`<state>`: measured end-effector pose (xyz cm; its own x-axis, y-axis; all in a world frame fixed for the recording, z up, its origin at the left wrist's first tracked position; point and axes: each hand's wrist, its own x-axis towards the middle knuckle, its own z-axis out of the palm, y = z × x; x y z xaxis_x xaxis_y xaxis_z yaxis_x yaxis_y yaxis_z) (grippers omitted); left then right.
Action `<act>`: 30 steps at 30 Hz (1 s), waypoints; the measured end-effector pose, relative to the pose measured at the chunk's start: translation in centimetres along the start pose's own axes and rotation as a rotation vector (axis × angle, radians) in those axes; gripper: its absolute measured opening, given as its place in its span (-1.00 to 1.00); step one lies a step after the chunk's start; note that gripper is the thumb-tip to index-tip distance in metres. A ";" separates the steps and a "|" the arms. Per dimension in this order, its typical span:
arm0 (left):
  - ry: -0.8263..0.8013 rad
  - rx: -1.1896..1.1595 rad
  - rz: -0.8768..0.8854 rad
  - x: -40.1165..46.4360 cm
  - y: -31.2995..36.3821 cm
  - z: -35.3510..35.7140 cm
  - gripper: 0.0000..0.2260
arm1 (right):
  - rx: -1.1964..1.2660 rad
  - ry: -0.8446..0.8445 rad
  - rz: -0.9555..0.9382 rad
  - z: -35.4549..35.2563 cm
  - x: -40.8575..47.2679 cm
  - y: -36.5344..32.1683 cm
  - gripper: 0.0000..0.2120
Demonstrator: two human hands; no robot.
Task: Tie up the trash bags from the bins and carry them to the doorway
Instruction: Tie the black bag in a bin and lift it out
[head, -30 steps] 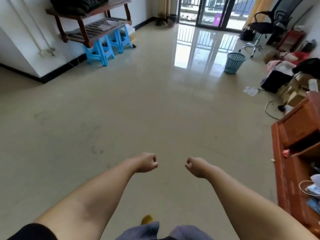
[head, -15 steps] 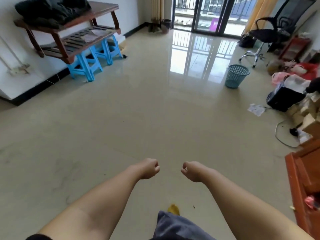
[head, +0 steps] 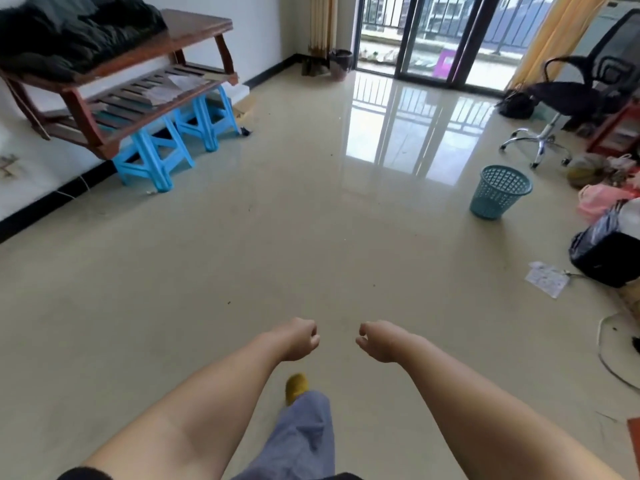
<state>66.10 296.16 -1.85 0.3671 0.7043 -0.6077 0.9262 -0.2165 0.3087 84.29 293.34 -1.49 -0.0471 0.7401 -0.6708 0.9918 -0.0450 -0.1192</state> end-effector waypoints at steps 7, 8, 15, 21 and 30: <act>-0.009 0.048 0.033 14.2 -1.6 -14.9 -0.69 | 0.032 0.026 0.039 -15.1 12.7 1.2 -0.58; -0.018 0.056 0.035 16.0 -1.7 -16.5 -0.69 | 0.044 0.022 0.048 -16.7 14.2 1.4 -0.58; -0.036 0.074 0.018 29.2 -2.7 -25.7 -0.69 | -0.010 -0.023 0.035 -26.6 26.3 4.5 -0.56; 0.004 0.060 -0.001 43.0 -0.8 -35.4 -0.70 | -0.042 -0.020 -0.002 -38.1 38.4 10.5 -0.55; 0.031 0.056 0.011 58.9 3.2 -48.8 -0.69 | -0.076 -0.058 -0.034 -52.9 52.7 16.5 -0.56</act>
<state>86.52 369.95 -1.01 0.3750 0.7221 -0.5813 0.9259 -0.2608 0.2733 104.39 367.09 -0.04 -0.0859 0.7003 -0.7086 0.9955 0.0326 -0.0884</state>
